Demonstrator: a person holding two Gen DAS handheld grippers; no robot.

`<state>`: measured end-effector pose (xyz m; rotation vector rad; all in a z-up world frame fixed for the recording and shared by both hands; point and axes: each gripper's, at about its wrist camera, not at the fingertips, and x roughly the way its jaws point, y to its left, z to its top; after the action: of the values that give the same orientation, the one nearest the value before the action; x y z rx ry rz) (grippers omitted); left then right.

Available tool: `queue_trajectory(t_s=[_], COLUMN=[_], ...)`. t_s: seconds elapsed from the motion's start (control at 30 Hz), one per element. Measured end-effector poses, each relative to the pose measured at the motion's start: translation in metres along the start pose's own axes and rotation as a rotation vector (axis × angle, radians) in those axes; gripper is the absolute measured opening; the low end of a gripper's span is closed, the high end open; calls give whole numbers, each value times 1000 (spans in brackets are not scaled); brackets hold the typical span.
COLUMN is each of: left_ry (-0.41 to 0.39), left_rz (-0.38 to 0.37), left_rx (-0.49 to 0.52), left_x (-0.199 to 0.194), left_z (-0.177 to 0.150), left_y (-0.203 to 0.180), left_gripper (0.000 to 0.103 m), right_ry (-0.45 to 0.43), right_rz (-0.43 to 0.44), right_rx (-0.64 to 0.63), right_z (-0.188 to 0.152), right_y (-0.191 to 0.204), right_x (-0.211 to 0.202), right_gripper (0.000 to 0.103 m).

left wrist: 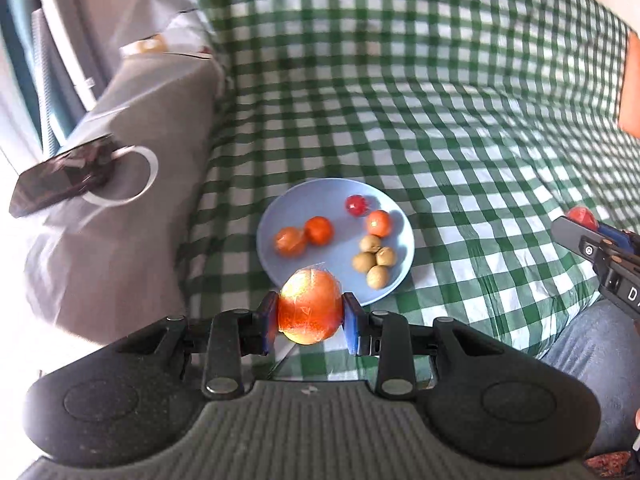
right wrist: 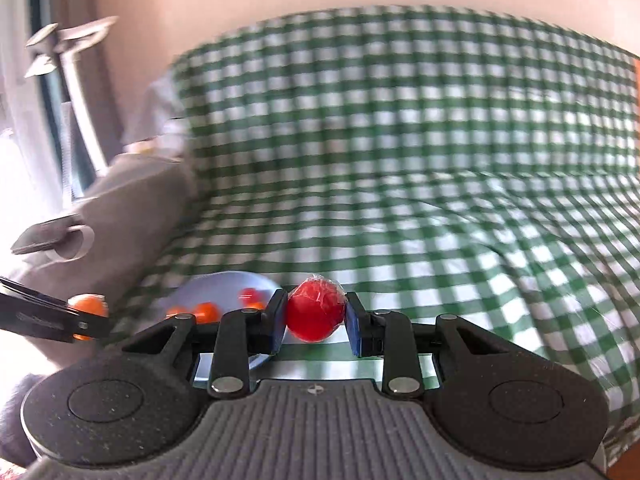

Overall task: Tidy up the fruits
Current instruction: 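Carry both netted fruits over the blue plate and open both tools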

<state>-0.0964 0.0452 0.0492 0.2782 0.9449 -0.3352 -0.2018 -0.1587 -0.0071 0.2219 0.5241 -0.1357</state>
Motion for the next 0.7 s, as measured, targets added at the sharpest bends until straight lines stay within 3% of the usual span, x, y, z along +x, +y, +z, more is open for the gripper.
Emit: queue_trajectory(t_s=[0.27, 0.7], left_ry=[-19, -38], left_rz=[-39, -69], left_rx=[-47, -65], left_x=[-21, -21], left_z=[-24, -25], left_y=[18, 15], left_gripper=[37, 37], right_ry=[25, 48], right_rz=[84, 72], right_rx=[-66, -133], right_z=[-6, -13], right_y=[44, 61], right_x=[-29, -30], right_gripper=[32, 32])
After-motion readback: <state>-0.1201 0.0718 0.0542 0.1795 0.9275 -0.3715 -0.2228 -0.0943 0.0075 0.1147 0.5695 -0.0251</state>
